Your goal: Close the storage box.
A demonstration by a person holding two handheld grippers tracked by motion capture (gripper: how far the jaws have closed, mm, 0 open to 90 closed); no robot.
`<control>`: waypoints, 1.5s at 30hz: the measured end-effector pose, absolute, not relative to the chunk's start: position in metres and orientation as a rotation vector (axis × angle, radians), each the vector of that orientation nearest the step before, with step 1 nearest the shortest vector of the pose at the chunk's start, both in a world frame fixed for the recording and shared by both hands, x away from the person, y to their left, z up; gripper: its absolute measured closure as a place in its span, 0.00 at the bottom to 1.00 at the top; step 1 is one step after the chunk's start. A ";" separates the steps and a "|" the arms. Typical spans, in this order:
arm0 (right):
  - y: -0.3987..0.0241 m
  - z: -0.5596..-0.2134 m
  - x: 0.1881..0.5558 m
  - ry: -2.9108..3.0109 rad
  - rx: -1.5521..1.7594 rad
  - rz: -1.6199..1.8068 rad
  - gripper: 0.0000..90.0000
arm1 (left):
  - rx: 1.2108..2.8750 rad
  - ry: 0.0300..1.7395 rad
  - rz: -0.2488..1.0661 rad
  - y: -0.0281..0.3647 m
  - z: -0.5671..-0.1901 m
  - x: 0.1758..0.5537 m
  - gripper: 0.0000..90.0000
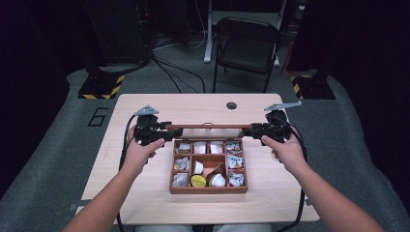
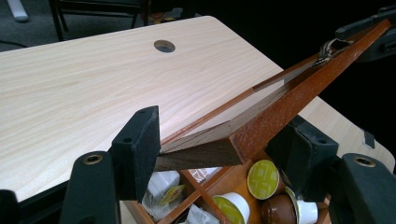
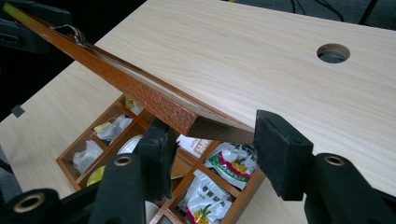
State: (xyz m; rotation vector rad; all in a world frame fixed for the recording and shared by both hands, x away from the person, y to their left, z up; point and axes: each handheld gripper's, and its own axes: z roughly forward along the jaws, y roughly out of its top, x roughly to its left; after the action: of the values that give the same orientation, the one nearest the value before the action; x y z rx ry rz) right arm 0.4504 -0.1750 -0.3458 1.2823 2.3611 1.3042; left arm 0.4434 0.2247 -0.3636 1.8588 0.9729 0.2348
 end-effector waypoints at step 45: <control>-0.175 -0.399 0.382 2.340 1.196 1.316 0.55 | 1.858 0.935 0.288 0.234 -0.407 0.366 0.43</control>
State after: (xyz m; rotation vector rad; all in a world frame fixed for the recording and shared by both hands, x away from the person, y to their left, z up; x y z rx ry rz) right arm 0.3818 -0.1753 -0.3985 1.1961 2.3404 1.3160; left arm 0.3657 0.2337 -0.4073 1.8577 0.9350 0.2882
